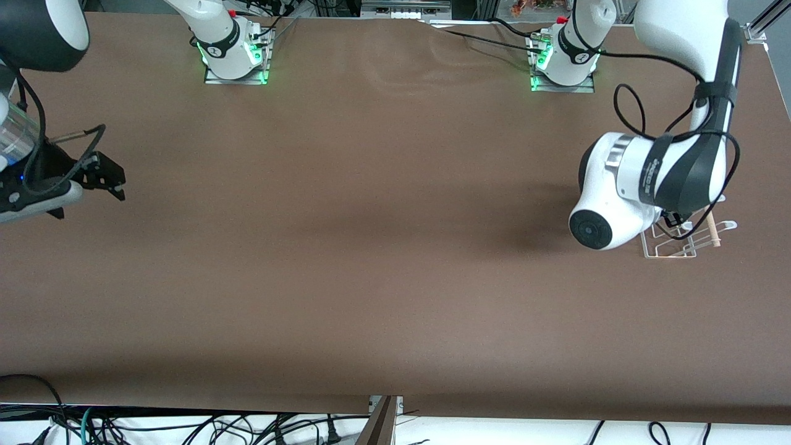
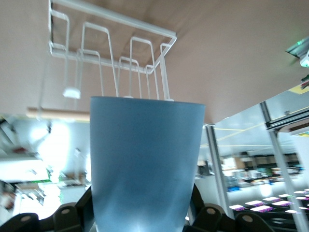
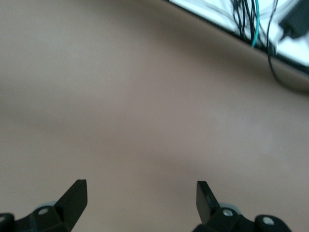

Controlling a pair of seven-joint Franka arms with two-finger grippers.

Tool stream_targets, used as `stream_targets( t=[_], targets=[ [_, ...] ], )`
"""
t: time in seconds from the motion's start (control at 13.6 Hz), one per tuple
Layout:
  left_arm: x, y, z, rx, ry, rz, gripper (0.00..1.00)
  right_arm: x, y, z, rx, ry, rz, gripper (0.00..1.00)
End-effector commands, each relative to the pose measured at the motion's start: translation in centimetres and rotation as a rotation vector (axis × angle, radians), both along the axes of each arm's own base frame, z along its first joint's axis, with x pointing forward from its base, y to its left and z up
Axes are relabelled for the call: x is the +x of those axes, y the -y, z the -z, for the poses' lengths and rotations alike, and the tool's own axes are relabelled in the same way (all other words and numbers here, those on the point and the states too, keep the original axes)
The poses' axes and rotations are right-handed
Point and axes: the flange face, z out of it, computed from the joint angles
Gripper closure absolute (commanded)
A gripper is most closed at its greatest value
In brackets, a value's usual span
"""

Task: Transfer cup to left arm and place on rack
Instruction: 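Carry the cup with the left gripper while the right gripper retracts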

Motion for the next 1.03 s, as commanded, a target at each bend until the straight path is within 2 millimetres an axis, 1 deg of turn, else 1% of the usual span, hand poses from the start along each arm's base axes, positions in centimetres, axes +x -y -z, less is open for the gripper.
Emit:
stream_targets(
  t=[0.0, 0.07, 0.22, 0.37, 0.44, 0.51, 0.59, 0.66, 0.88, 0.95],
  targets=[
    [-0.8, -1.7, 3.4, 0.174, 0.004, -0.113, 0.88, -2.4, 1.1, -0.5, -0.001, -0.053, 0.17, 0.0],
    [-1.2, -1.7, 4.3, 0.247, 0.013, -0.137, 0.88, -2.8, 1.3, -0.4, 0.0, -0.076, 0.185, 0.0],
    [-1.0, -2.8, 5.7, 0.33, 0.009, -0.114, 0.88, -3.4, 1.3, -0.1, -0.005, -0.119, 0.194, 0.0],
    [-0.4, -3.4, 5.3, 0.388, 0.035, -0.077, 0.89, -3.7, 1.3, 0.2, 0.048, -0.156, 0.269, 0.0],
    [-0.5, -4.1, 5.8, 0.398, 0.026, -0.079, 0.89, -3.7, 1.9, 0.2, 0.059, -0.156, 0.299, 0.0],
    [-1.0, -5.0, 7.2, 0.409, -0.007, -0.083, 0.95, -3.6, 2.0, 0.3, 0.059, -0.158, 0.298, 0.0],
    [-1.4, -5.3, 7.8, 0.414, -0.025, -0.081, 0.98, -3.4, 2.3, 0.1, 0.061, -0.152, 0.296, 0.0],
    [-1.4, -5.7, 7.8, 0.412, -0.027, -0.088, 0.98, -3.2, 2.3, -0.1, 0.063, -0.147, 0.293, 0.0],
    [-1.2, -8.6, 8.0, 0.396, -0.021, -0.12, 0.98, -2.9, 2.3, 0.1, 0.063, -0.144, 0.293, 0.0],
    [-1.1, -8.7, 8.1, 0.387, -0.023, -0.118, 0.97, -2.9, 2.3, 0.1, 0.065, -0.144, 0.293, 0.0]
  ],
)
